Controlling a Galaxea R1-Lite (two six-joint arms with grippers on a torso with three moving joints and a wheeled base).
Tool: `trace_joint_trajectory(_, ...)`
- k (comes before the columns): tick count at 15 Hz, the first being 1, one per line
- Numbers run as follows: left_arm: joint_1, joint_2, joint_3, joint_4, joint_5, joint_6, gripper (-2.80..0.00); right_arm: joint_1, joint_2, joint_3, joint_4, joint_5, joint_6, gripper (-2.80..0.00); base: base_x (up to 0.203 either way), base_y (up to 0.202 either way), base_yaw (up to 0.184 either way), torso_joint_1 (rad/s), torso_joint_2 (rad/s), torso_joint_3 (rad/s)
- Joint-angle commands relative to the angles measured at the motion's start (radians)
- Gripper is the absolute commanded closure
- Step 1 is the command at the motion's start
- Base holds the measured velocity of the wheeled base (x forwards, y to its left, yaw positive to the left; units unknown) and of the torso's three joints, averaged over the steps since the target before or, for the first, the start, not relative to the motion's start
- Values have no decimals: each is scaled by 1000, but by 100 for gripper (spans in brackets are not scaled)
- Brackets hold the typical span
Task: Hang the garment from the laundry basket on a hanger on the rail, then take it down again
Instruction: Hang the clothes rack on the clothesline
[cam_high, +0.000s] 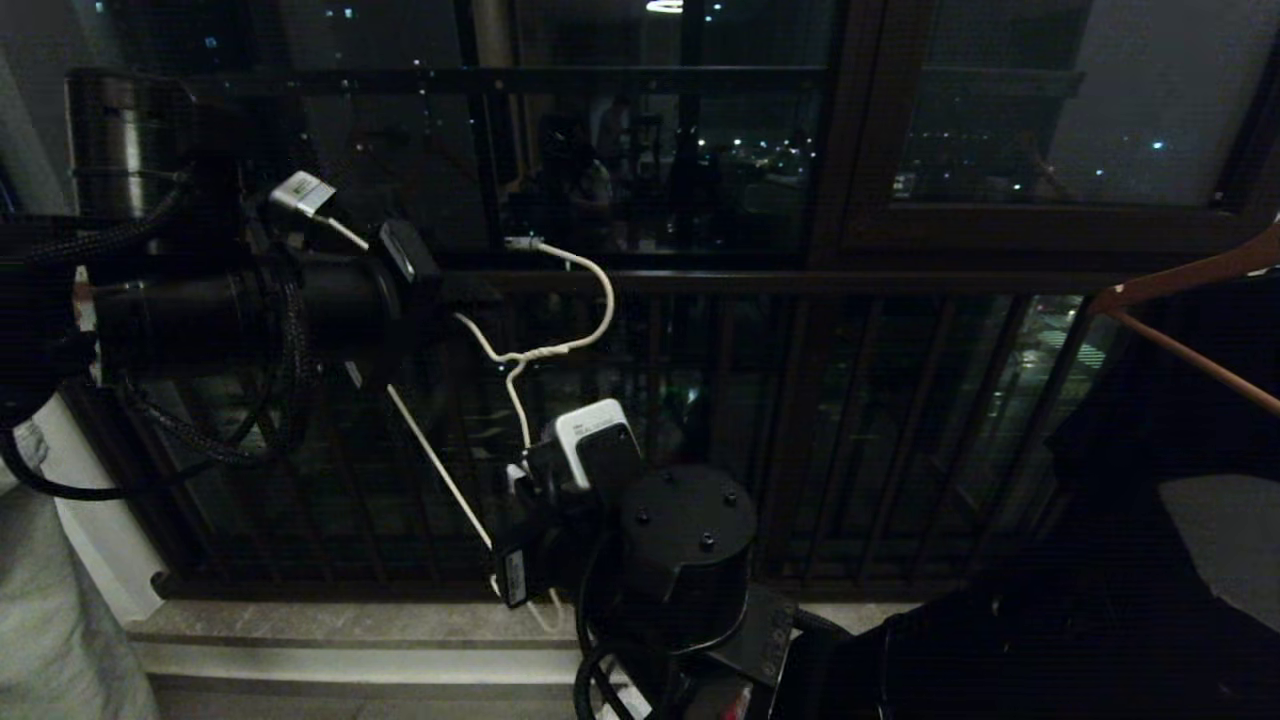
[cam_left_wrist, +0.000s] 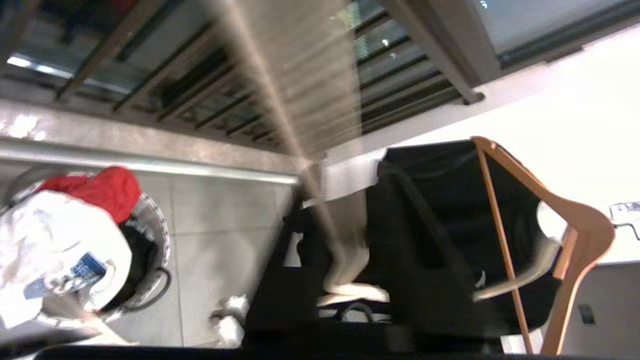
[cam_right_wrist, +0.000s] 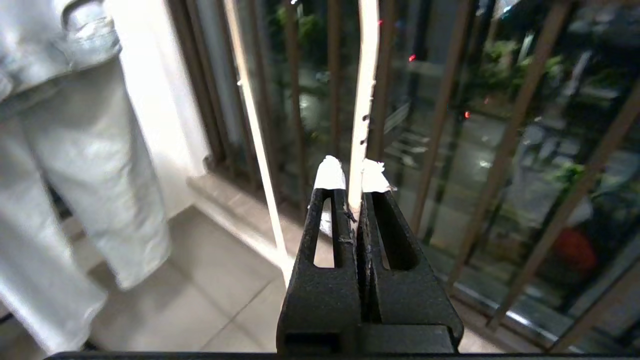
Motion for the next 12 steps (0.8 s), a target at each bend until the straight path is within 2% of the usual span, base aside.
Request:
trace_joint_trajectory(1, 3, 4, -2, -8, -1, -5, -280, 1, -3, 2, 0, -1, -1, 0, 0, 0, 0, 0, 0, 0)
trace_joint_trajectory(6, 1, -16, 8, -1, -4, 25, -280, -4, 6, -2, 0, -1, -1, 0, 0, 0, 0, 0, 0, 0)
trace_joint_trajectory(8, -20, -33, 12, 13, -6, 53, -280, -15, 14, -8, 2, -1, -1, 0, 0, 0, 0, 0, 0, 0)
trace_joint_trajectory(10, -45, -62, -3, 141, -5, 119, -280, -36, 29, -22, 3, -1, -1, 0, 0, 0, 0, 0, 0, 0)
trace_joint_trajectory(12, -72, -89, -42, 211, 0, 135, -280, -42, 32, -24, 3, 0, -1, 0, 0, 0, 0, 0, 0, 0)
